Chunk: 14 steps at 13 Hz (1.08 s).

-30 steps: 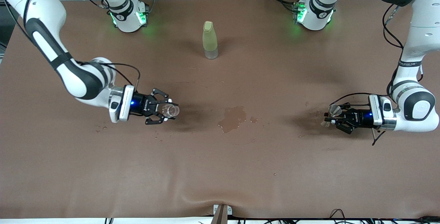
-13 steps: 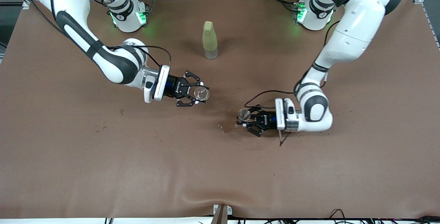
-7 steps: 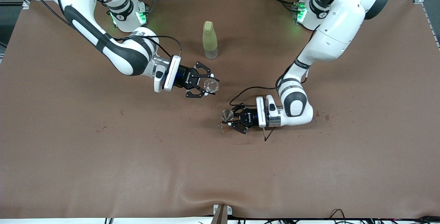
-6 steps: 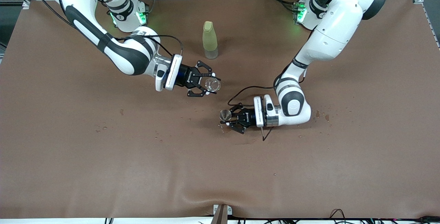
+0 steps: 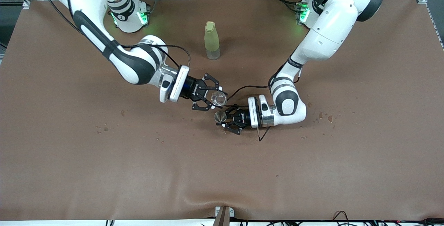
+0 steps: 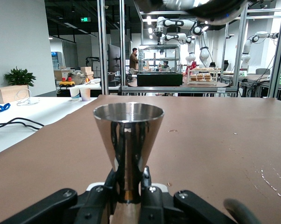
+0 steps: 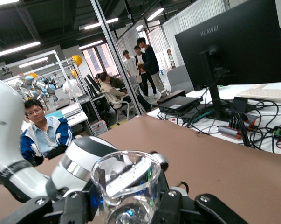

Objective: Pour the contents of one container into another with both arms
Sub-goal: 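Tilt the glass over the jigger rim with the right gripper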

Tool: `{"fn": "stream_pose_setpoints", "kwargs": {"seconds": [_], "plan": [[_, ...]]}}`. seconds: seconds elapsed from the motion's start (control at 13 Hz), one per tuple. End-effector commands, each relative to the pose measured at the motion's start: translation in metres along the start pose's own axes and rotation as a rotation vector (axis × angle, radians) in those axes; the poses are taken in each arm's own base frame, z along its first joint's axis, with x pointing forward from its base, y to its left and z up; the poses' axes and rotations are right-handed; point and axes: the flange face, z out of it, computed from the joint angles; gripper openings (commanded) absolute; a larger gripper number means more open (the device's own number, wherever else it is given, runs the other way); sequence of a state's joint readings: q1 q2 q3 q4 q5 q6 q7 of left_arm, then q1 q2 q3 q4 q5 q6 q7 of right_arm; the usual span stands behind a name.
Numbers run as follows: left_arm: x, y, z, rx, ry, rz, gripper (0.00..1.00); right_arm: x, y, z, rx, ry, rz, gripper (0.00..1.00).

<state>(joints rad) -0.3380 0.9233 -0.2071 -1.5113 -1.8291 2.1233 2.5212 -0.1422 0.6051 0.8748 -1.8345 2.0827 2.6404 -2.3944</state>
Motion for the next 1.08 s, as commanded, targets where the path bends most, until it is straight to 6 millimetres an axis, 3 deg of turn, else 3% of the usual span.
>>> {"fn": "stream_pose_setpoints", "kwargs": {"seconds": [0.0,0.46,0.62,1.0], "plan": [[0.003,-0.005,0.005,0.025,0.007,-0.004,0.00,-0.005,0.007,0.006,-0.024,0.006,0.043,0.13],[0.004,-0.006,0.005,0.029,0.008,-0.006,0.00,-0.012,-0.011,0.021,-0.006,0.015,0.268,0.13],[0.003,-0.005,0.005,0.028,0.007,-0.007,0.00,-0.007,0.003,0.021,-0.030,0.036,0.279,0.13],[0.003,-0.005,0.005,0.028,0.007,-0.009,0.00,-0.010,0.006,0.027,-0.050,0.062,0.404,0.13]]}}
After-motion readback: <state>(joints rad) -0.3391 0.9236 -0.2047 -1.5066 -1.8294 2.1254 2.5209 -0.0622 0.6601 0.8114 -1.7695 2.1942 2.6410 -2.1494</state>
